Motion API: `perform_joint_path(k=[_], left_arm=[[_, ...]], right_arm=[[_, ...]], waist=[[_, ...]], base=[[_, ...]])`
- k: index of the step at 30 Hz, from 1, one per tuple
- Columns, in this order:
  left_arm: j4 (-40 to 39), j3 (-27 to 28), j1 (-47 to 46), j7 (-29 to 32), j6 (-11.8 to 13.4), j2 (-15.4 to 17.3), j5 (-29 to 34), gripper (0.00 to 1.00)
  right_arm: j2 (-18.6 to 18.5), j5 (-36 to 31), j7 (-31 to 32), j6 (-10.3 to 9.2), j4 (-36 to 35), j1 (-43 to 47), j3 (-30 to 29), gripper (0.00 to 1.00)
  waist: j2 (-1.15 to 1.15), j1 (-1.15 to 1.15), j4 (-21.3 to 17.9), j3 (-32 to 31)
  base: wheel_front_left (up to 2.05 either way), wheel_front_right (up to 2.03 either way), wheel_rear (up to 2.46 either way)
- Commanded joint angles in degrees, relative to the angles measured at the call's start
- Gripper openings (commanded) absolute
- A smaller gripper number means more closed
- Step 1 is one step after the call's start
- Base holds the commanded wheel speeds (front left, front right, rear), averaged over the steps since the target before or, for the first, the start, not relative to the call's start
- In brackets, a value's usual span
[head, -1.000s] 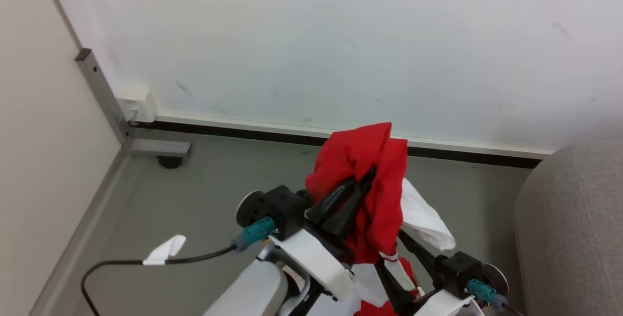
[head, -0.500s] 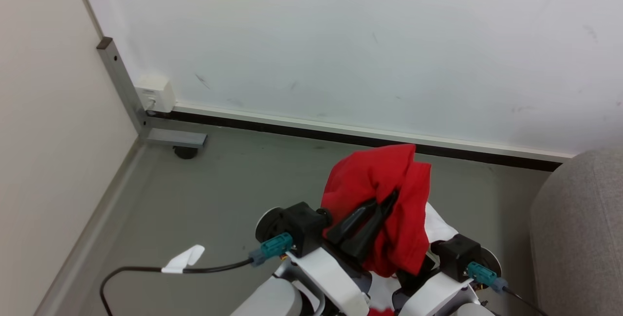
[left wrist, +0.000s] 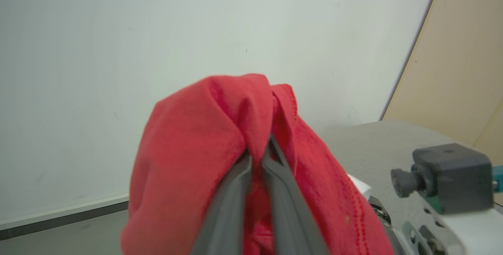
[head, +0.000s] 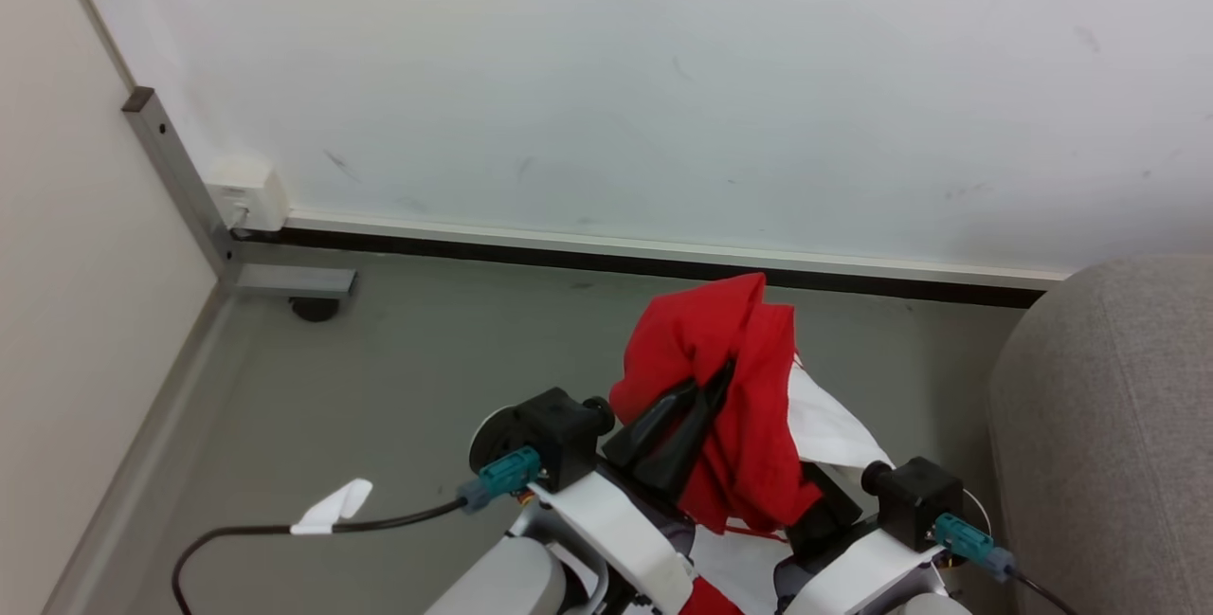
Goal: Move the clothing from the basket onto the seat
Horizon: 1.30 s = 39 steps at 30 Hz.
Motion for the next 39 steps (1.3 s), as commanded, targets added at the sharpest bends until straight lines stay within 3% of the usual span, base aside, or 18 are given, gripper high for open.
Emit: perform_joint_path(k=[1, 2, 3, 18, 30, 39], left_arm=[[0.27, 0.18, 0.38, -0.31, 0.11, 0.29, -0.60, 0.41], [0.36, 0.23, 0.39, -0.42, 0.15, 0.27, -0.74, 0.76], [0.48, 0.22, 0.42, -0.50, 0.14, 0.23, -0.87, 1.00], [0.15, -0.07, 1.62, -1.84, 0.21, 0.86, -1.50, 1.00], [0.03, -0.38, 1.84, -2.78, -0.07, 2.22, 0.57, 1.00], [1.12, -0.34, 1.35, -3.00, -0.25, 2.56, 1.89, 1.00]], right_arm=[[-0.10, -0.25, 0.00, -0.12, -0.49, 0.76, -0.44, 0.00], [-0.09, -0.29, 0.00, -0.12, -0.80, 0.88, -0.67, 0.00], [-0.09, -0.51, 0.00, -0.12, -1.07, 0.99, -0.97, 0.00], [-1.76, -4.57, -0.01, -0.12, -6.10, 3.21, -9.11, 0.00], [-3.70, -6.86, -0.01, -0.12, -12.26, 3.59, -17.14, 0.00], [-4.41, -7.62, -0.01, -0.12, -16.27, 4.46, -19.03, 0.00]], waist=[[0.00, 0.00, -0.27, 0.03], [0.00, 0.00, -0.50, 0.05], [0.00, 0.00, -0.69, 0.07], [0.00, 0.00, -7.62, 1.15], [0.00, 0.00, -19.23, 3.28], [0.00, 0.00, -27.90, 4.78]], base=[[0.00, 0.00, 0.00], [0.00, 0.00, 0.00], [0.00, 0.00, 0.00], [0.00, 0.00, 0.00], [0.00, 0.00, 0.00], [0.00, 0.00, 0.00]])
